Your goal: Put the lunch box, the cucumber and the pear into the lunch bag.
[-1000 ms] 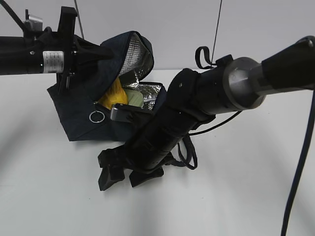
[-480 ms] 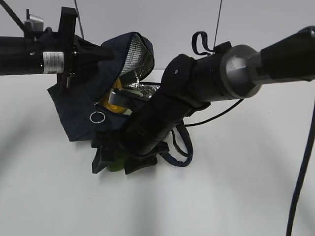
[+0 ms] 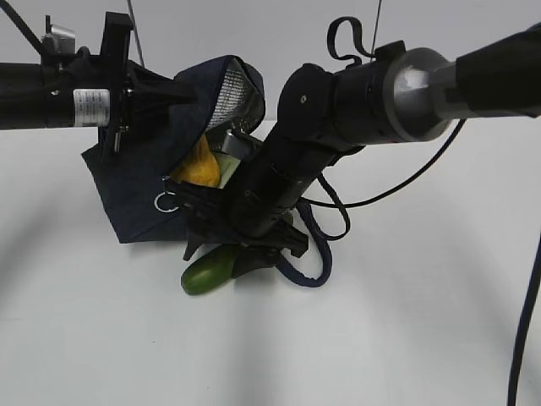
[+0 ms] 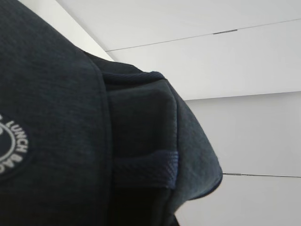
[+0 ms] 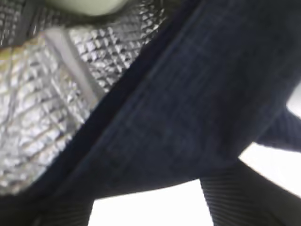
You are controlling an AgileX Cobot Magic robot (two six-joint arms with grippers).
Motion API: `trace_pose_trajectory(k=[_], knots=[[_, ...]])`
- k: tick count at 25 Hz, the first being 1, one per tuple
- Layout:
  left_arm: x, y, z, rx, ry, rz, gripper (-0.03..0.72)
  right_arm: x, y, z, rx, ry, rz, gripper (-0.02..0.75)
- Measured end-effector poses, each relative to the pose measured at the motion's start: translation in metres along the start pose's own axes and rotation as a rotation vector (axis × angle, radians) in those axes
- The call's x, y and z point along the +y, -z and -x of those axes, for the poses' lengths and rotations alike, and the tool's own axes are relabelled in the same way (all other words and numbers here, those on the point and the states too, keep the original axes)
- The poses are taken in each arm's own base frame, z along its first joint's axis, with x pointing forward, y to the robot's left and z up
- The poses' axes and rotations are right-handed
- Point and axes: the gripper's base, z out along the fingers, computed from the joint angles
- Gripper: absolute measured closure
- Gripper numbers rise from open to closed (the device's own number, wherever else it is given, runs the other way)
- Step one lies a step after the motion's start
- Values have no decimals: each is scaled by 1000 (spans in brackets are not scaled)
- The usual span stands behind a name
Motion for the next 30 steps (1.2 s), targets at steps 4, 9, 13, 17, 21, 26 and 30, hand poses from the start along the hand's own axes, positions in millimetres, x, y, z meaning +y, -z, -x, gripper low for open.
trace_pose_trajectory(k=[4, 9, 13, 17, 21, 26, 30], knots=[[-1, 0, -1, 10, -1, -10, 686, 0, 0, 2, -18, -154, 6, 232], [-2, 0, -2, 24, -1, -24, 686, 1, 0, 3, -28, -187, 11, 232], [-3, 0, -3, 28, -1, -28, 686, 3, 0, 2, -16, -221, 40, 232], [-3, 0, -3, 31, -1, -30, 686, 8, 0, 4, -34, -270, 93, 233], [-3, 0, -3, 31, -1, -31, 686, 6, 0, 7, -64, -245, 77, 233], [-3, 0, -3, 32, -23, -31, 686, 0, 0, 9, -97, -255, 12, 233], [-3, 0, -3, 35, -41, -31, 686, -6, 0, 11, -135, -270, -52, 233]])
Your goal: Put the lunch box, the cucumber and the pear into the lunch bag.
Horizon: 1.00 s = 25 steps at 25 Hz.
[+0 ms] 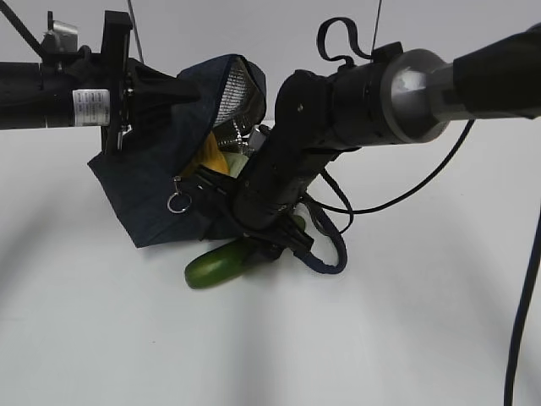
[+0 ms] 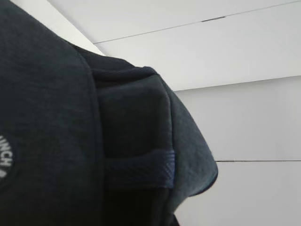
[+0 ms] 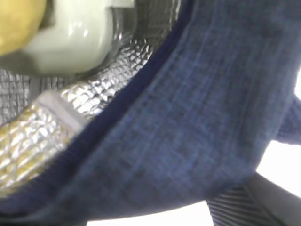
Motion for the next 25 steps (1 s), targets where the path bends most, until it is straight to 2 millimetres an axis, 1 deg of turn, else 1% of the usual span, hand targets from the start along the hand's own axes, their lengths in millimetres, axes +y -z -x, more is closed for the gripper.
trace_pose_trajectory(k=[6, 17, 25], knots=[[2, 0, -3, 39, -64, 17, 686, -5, 0, 5, -68, -65, -66, 234], [7, 1, -11, 123, -138, 71, 686, -11, 1, 9, -194, -69, -166, 236], [9, 1, -14, 163, -169, 94, 686, -19, -8, 13, -239, -84, -226, 241]])
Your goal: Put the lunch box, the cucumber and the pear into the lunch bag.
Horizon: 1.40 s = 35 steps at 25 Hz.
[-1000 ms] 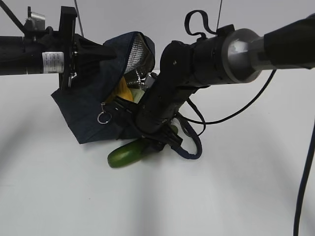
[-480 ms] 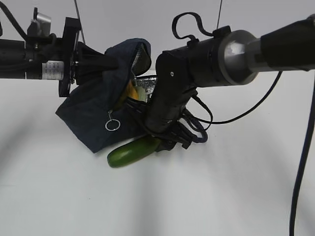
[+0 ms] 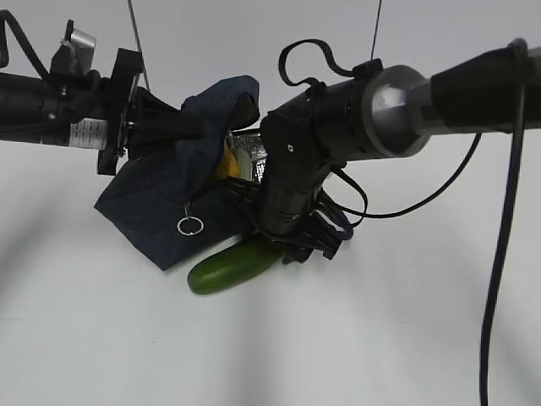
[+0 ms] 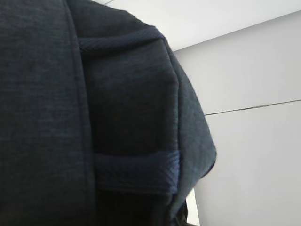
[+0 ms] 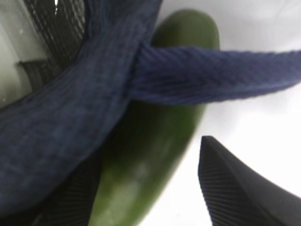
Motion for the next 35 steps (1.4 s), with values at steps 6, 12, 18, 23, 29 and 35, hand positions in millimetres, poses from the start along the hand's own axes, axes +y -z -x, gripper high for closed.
trace_pose_trajectory(k=[6, 12, 18, 23, 29, 35], knots=[[1, 0, -2, 24, -17, 14, 686, 0, 2, 8, -73, 10, -20, 241], [2, 0, -2, 27, -19, 17, 686, -1, 1, 6, -76, 12, -47, 241], [2, 0, -3, 29, -21, 19, 686, 1, -9, 4, -72, 15, -57, 241], [2, 0, -3, 30, -21, 19, 686, 5, -12, 6, -74, 13, -48, 257], [2, 0, -3, 31, -22, 20, 686, 6, -12, 6, -73, 18, -48, 358], [2, 0, -3, 31, -22, 20, 686, 5, -11, 6, -71, 29, -59, 377]])
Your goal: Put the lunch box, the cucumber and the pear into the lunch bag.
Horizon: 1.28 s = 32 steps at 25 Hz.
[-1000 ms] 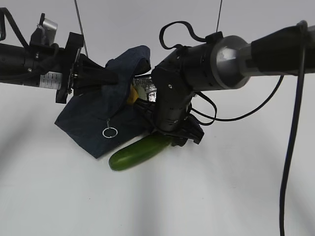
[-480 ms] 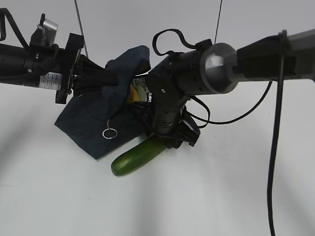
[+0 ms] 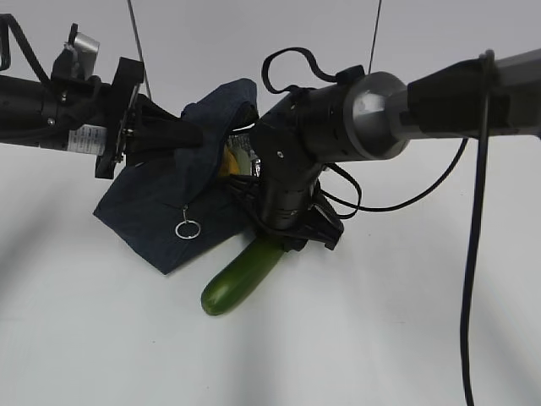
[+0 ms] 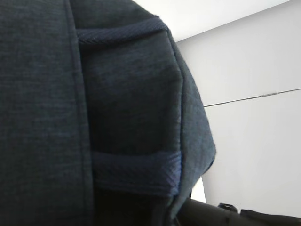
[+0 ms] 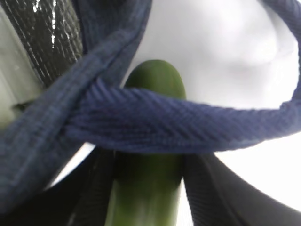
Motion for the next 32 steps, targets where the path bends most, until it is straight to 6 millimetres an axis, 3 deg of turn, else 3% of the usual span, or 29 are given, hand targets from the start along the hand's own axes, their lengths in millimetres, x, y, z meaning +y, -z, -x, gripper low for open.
trace_pose_trajectory(k=[5, 23, 32], knots=[[0, 0, 0, 1, -1, 1, 686, 1, 1, 1, 0, 44, -6, 438], [0, 0, 0, -1, -1, 4, 686, -7, 13, 0, 44, 247, -93, 447], [1, 0, 0, -3, -1, 6, 686, -9, 41, 5, 47, 386, -95, 451]])
